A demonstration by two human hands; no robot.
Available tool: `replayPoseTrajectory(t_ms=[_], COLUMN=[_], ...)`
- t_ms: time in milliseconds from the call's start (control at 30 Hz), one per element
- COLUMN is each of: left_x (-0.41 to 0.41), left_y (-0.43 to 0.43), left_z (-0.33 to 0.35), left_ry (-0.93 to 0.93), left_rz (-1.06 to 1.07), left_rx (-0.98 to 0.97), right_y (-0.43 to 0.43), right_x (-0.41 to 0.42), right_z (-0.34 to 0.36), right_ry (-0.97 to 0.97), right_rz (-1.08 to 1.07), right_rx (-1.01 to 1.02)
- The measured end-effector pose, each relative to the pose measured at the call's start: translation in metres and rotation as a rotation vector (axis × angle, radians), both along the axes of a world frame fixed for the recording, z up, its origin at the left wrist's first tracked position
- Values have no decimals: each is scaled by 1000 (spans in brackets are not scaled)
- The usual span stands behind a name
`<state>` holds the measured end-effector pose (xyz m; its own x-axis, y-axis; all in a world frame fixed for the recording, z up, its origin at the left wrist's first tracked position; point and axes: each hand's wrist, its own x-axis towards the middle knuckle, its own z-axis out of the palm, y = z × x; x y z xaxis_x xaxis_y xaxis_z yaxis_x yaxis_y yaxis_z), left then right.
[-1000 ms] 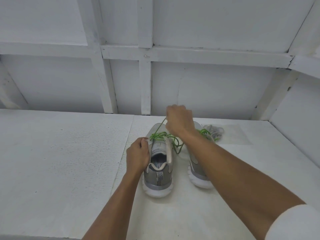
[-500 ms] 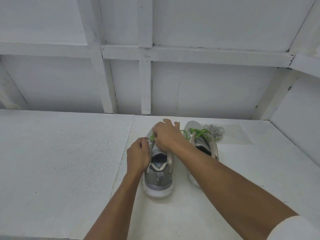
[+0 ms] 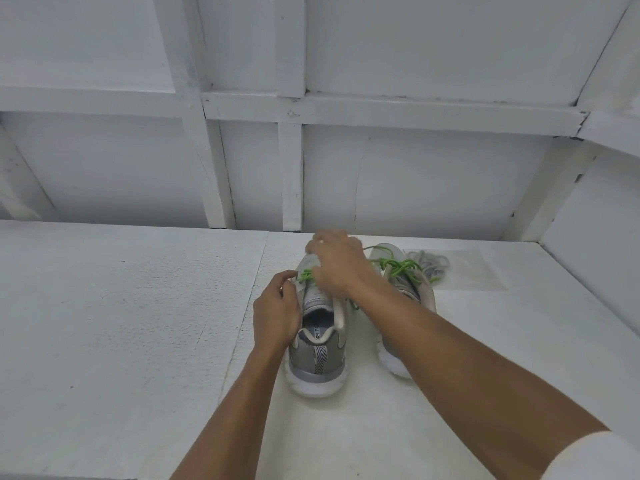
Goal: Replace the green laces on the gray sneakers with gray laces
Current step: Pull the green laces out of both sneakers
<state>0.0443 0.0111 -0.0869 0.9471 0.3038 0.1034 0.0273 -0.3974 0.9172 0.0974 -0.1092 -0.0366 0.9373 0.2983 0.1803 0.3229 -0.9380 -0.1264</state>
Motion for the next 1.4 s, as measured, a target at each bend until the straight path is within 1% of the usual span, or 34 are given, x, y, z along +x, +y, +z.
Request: replayPoseTrajectory(t_ms=[33,100,267,367,500,667,767,1200,1300,1400], left_x=[0,-1,1,2,3,1,2,5,5,5], left_y=[0,0,1,0,0,0,0,1,1,1], left_z=[0,0,-1,-2,-3,-2,-2,-5,-5,-5], left_ry=[-3,-10,-1,17,23,19,24,21,12,10], left_rz=[-2,-4,-15,1,7,-2,-4,1,-4,-11], left_rx=[6,15,1,2,3,14,21,23,24,29], right_y=[4,9,10,7,-4,-10,-15,-40,-43,-42], right_x=[-1,-2,-2,-3,-1,4,7,17,18,11], right_z=[-4,-9,-12,-6,7,19,26,59,63,55], right_ry=[40,53,18,-42,-128,-40,-67,-201,-207,-174], right_rz=[21,30,8,-9,-54,-96,-112,-233,-244,-279], right_rx=[-49,-111,-98,-101,-49,75,109,209,268,243])
